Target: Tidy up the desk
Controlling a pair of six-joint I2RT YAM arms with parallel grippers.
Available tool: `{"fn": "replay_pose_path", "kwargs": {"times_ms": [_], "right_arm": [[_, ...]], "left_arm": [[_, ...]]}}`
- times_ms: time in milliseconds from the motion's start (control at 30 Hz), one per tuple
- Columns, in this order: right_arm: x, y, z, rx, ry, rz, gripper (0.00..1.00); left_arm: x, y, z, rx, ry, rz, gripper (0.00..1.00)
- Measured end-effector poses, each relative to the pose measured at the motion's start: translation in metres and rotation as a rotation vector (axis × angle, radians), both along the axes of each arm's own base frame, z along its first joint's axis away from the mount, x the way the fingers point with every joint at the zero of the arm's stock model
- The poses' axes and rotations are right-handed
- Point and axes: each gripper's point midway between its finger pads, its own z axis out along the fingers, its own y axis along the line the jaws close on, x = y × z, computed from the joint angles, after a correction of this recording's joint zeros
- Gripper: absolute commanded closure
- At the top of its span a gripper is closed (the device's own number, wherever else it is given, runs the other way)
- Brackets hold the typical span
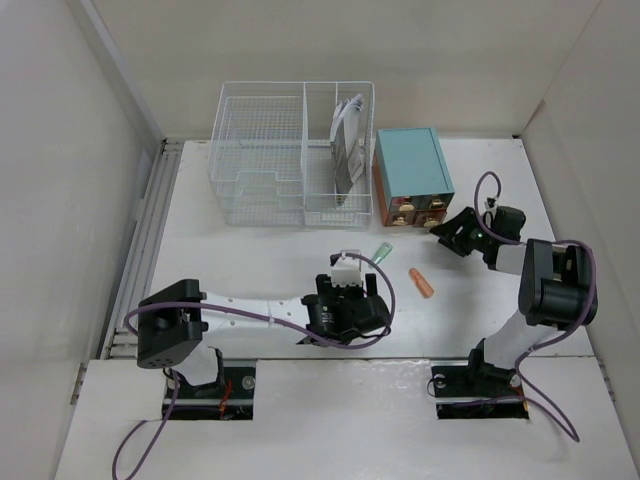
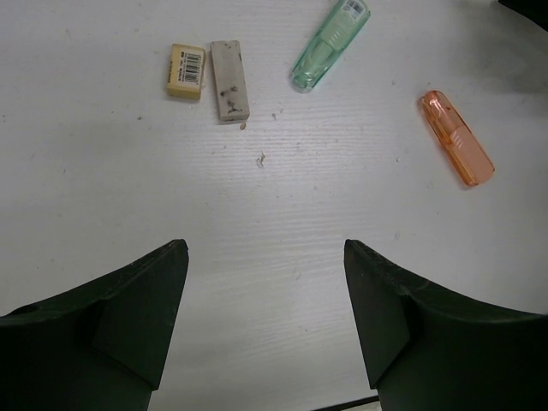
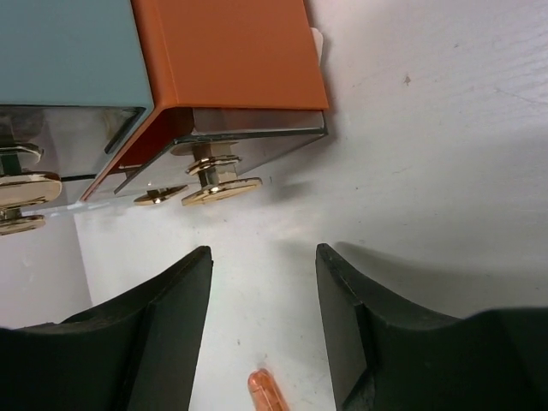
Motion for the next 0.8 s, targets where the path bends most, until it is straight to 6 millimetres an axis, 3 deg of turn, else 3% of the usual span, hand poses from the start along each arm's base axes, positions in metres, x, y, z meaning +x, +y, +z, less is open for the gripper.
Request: {"fn": "replay_pose_path", "kwargs": {"times_ms": [233, 533, 800], "right_arm": [[0.004, 0.006, -0.002, 0.059, 0.003, 0.016, 0.42], [0.021, 0.008, 0.02, 0.118, -0.092, 0.006, 0.42], [0.029, 0.015, 0.007, 0.142, -0.072, -0.002, 0.42]], "left_arm": [[0.0, 0.0, -0.001, 0.0, 0.002, 0.001, 0.3], [0.0, -0.001, -0.008, 0.018, 0.006, 0.0, 0.3], [-0.001, -0.003, -0.01, 0.019, 0.012, -0.004, 0.3]]}}
